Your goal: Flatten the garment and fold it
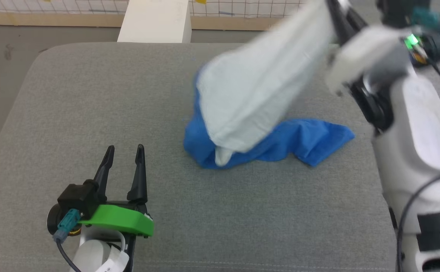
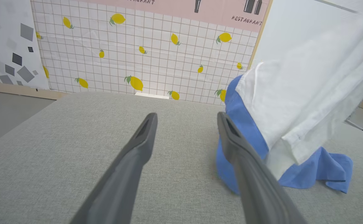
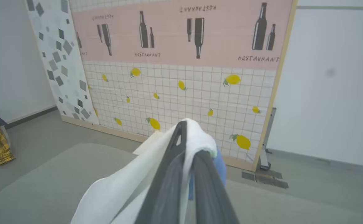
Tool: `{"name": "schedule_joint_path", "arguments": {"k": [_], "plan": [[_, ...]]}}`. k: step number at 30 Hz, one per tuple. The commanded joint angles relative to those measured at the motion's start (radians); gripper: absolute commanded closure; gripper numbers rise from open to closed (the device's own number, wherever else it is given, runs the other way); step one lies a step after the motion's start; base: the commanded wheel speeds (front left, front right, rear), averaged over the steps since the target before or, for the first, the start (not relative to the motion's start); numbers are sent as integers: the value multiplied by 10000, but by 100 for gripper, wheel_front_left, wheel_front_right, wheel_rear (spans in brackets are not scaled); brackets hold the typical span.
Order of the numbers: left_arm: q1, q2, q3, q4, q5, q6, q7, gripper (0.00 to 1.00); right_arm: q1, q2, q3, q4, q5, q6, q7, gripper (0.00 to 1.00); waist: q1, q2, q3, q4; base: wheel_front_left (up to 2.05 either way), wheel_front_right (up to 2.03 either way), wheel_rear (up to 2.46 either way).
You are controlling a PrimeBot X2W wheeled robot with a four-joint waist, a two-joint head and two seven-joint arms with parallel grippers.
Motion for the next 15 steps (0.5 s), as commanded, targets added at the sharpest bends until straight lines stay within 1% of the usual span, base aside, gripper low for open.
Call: {"name": "schedule_joint_path", "arguments": {"k": [1, 4, 5, 8, 10, 14, 15], "plan": [[105, -40, 26, -34, 67, -34, -45, 0, 614, -33, -671, 111, -527, -15, 184, 100, -1, 0, 0, -59, 0, 0, 0], [99, -45, -4, -31, 69, -40, -45, 0, 1716, -33, -2143, 77, -1411, -15, 515, 100, -1, 0, 49, -103, 0, 0, 0], [71, -48, -38, -33, 75, -44, -45, 0, 2522, -33, -3085, -55, -1920, -15, 736, 100, -1, 0, 93, -117, 0, 0, 0], [26, -52, -50, -36, 74, -49, -45, 0, 3744, -32, -4306, -317, -2437, -15, 1048, 100, -1, 0, 152, -154, 0, 0, 0], [22, -53, -39, -28, 78, -53, -45, 0, 4488, -32, -4823, -438, -2463, -15, 1321, 100, -1, 0, 158, -203, 0, 0, 0], [40, -46, 13, -13, 94, -59, -45, 0, 5632, -32, -5161, -543, -1990, -15, 1772, 100, -1, 0, 176, -359, 0, 0, 0], [43, -44, 11, -3, 100, -60, -45, 0, 5833, -32, -5149, -591, -1882, -15, 1806, 84, -1, 0, 169, -392, 0, 0, 0]]}}
